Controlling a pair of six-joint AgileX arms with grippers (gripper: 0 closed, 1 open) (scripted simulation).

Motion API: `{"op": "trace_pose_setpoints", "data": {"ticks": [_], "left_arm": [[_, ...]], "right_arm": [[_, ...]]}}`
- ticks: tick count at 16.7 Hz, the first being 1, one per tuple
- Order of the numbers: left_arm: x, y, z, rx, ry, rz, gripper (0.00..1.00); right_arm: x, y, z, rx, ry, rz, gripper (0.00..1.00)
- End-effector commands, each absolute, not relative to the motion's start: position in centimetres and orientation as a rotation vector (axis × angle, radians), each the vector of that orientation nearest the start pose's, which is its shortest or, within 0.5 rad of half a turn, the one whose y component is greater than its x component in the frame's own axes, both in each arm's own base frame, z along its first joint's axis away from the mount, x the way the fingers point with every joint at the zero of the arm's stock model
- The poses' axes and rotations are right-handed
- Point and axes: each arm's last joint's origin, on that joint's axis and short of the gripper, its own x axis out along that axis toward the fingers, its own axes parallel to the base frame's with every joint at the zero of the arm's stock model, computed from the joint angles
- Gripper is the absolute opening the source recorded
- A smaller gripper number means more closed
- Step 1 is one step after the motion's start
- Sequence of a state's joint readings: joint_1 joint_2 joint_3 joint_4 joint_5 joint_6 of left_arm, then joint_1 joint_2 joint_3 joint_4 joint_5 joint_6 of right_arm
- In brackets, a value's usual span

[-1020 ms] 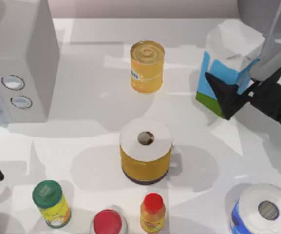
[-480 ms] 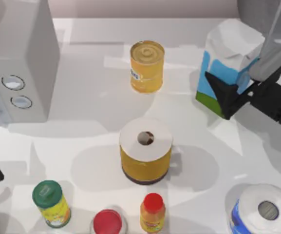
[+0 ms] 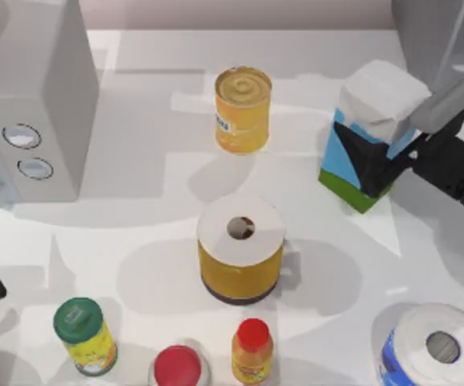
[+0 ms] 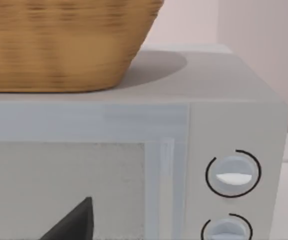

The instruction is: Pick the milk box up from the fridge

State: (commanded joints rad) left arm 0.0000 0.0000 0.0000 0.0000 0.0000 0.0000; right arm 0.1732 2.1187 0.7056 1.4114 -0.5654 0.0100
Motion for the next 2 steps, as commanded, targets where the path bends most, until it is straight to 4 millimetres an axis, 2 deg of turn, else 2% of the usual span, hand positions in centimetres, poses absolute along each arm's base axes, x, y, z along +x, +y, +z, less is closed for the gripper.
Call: {"op": "trace_pose_setpoints", "data": {"ticks": [2], "left_arm": [[10.57,-0.12,16.00,0.000,0.000,0.000,1.00]], "right_arm": [[34.53,7.99,9.14,-0.004,0.008,0.763,1.00]]}}
